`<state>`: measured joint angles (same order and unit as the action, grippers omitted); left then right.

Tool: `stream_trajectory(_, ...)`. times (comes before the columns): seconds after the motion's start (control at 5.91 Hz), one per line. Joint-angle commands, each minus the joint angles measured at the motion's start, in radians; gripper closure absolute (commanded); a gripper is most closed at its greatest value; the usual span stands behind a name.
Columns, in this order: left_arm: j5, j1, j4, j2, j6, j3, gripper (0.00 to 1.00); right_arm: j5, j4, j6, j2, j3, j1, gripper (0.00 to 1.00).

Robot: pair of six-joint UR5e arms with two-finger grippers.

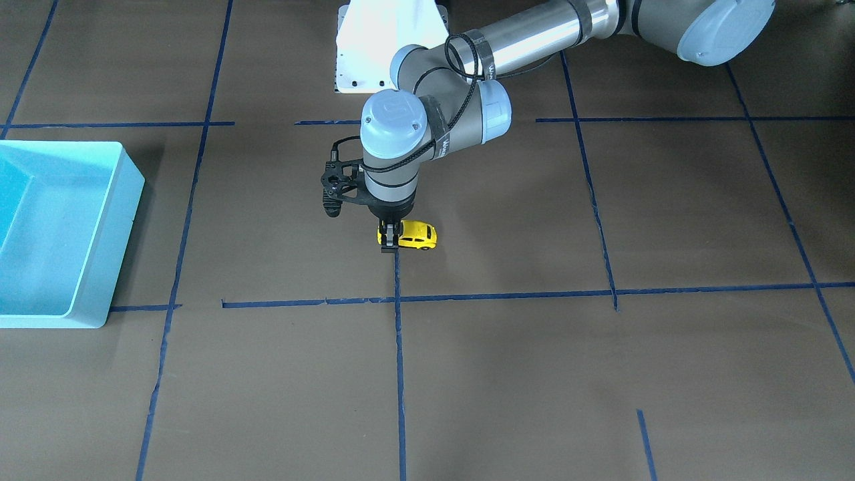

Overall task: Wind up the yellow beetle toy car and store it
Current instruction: 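Lower the left gripper onto the car and grip it against the table, then drag the car backward along the table with the left gripper to wind it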

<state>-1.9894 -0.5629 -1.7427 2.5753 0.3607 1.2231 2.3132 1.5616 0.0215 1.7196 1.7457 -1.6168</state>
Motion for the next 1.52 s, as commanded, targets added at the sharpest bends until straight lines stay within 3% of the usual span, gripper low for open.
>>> stream_trajectory(0.0,-0.058,-0.002,-0.088,-0.004,-0.046,-0.017,1.0,0.0,0.0,0.0,0.0,0.0,0.0,0.0)
stream_trajectory(0.51,-0.051,0.001,-0.204,-0.023,-0.04,-0.063,1.0,0.0,0.0,0.0,0.0,0.0,0.0,0.0)
stream_trajectory(1.35,-0.02,0.011,-0.225,-0.046,-0.039,-0.062,1.0,0.0,0.0,0.0,0.0,0.0,0.0,0.0)
